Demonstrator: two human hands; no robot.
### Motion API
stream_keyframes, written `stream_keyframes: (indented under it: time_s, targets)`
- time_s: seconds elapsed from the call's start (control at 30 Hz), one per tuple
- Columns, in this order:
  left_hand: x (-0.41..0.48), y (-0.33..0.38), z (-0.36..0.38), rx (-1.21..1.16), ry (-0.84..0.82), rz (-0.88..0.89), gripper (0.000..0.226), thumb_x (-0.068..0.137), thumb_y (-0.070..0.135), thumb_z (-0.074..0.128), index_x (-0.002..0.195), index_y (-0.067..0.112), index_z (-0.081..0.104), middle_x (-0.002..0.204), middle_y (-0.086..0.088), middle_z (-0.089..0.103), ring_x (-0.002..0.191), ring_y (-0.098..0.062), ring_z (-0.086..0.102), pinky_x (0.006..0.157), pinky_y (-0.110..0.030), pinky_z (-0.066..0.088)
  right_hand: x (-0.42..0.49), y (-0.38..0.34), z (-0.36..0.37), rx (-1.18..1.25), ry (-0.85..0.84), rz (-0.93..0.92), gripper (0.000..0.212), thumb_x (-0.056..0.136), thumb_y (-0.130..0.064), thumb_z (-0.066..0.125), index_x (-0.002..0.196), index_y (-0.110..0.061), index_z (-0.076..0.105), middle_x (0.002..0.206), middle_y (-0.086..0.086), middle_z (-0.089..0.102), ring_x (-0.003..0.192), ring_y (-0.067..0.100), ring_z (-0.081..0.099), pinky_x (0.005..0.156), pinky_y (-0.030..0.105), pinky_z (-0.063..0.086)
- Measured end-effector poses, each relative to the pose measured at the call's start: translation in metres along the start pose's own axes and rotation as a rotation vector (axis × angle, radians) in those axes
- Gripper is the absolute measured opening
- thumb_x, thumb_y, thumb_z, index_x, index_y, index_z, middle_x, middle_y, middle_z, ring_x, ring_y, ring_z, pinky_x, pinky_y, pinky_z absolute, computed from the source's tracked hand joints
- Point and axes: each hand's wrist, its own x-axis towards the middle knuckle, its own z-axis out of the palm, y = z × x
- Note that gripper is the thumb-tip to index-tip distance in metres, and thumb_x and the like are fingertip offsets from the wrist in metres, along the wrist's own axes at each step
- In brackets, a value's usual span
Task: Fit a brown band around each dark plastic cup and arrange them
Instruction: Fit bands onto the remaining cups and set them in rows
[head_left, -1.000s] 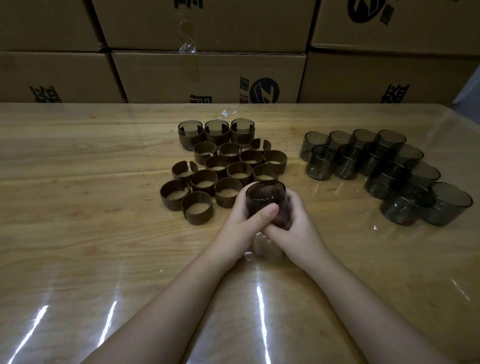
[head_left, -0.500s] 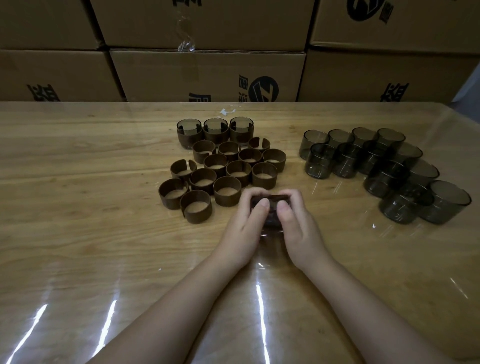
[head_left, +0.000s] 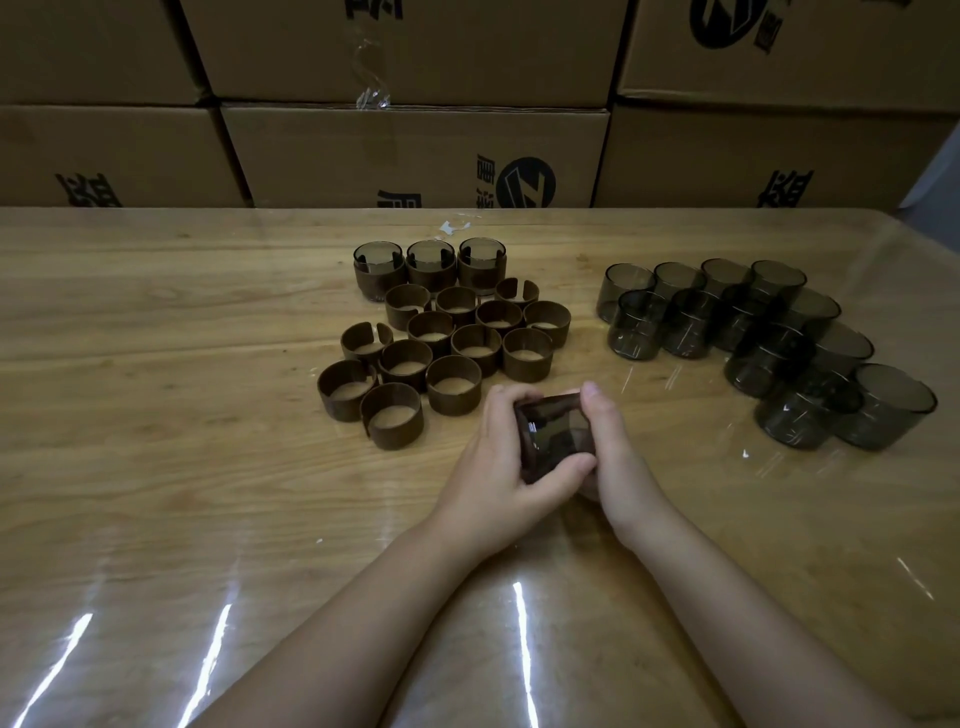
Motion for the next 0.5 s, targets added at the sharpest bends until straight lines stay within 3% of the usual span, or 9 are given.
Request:
stream_keyframes:
  time_s: [0.13, 0.23, 0.3, 0.37, 0.43, 0.5]
  targets:
    - [0.002, -0.002, -0.003, -0.122, 0.015, -0.056, 0.055, 0.074, 0.061, 0.05, 0.119, 0.033, 0.037, 0.113, 0.004, 0.051, 0.098, -0.003, 0.056, 0.081, -0.019, 0.047, -0.004, 0.001, 0.008, -0.187, 0.071, -0.157, 0.06, 0.077, -0.072, 0.028, 0.104, -0.028, 0.057, 0.091, -0.001, 0.068, 0.086, 0.011, 0.066, 0.08, 0.046, 0.055]
    - [0.005, -0.001, -0.004, -0.311, 0.052, -0.132, 0.049, 0.074, 0.062, 0.047, 0.113, 0.032, 0.044, 0.102, 0.01, 0.057, 0.09, 0.002, 0.059, 0.076, -0.016, 0.048, -0.007, 0.002, 0.011, -0.46, 0.14, -0.319, 0.069, 0.08, -0.069, 0.025, 0.122, -0.023, 0.052, 0.084, -0.011, 0.066, 0.082, 0.003, 0.063, 0.073, 0.033, 0.052]
    - [0.008, 0.0, -0.005, -0.415, 0.075, -0.202, 0.054, 0.076, 0.064, 0.044, 0.109, 0.022, 0.052, 0.098, 0.002, 0.061, 0.086, -0.004, 0.062, 0.072, -0.018, 0.049, -0.008, 0.001, 0.012, -0.651, 0.148, -0.402, 0.081, 0.08, -0.071, 0.025, 0.139, -0.018, 0.04, 0.099, -0.011, 0.065, 0.09, 0.006, 0.063, 0.074, 0.028, 0.051]
    - [0.011, 0.0, -0.008, -0.471, 0.084, -0.253, 0.06, 0.085, 0.058, 0.039, 0.108, 0.007, 0.059, 0.098, -0.012, 0.066, 0.09, -0.017, 0.064, 0.076, -0.025, 0.051, -0.01, 0.001, 0.012, -0.768, 0.157, -0.462, 0.085, 0.081, -0.07, 0.028, 0.148, -0.018, 0.028, 0.122, -0.002, 0.061, 0.106, 0.013, 0.06, 0.083, 0.027, 0.048]
    - [0.011, 0.0, -0.009, -0.544, 0.081, -0.279, 0.059, 0.088, 0.052, 0.031, 0.103, 0.005, 0.064, 0.094, -0.01, 0.07, 0.09, -0.016, 0.066, 0.078, -0.022, 0.053, -0.009, 0.002, 0.011, -0.829, 0.168, -0.514, 0.086, 0.082, -0.068, 0.034, 0.151, -0.02, 0.022, 0.135, 0.003, 0.053, 0.117, 0.016, 0.053, 0.088, 0.025, 0.043]
    - [0.011, -0.001, -0.009, -0.596, 0.061, -0.3, 0.058, 0.089, 0.052, 0.029, 0.098, 0.01, 0.067, 0.088, -0.005, 0.073, 0.089, -0.014, 0.069, 0.076, -0.023, 0.054, -0.008, 0.001, 0.01, -0.885, 0.191, -0.602, 0.081, 0.084, -0.065, 0.039, 0.151, -0.025, 0.019, 0.123, 0.003, 0.054, 0.104, 0.014, 0.053, 0.075, 0.019, 0.041]
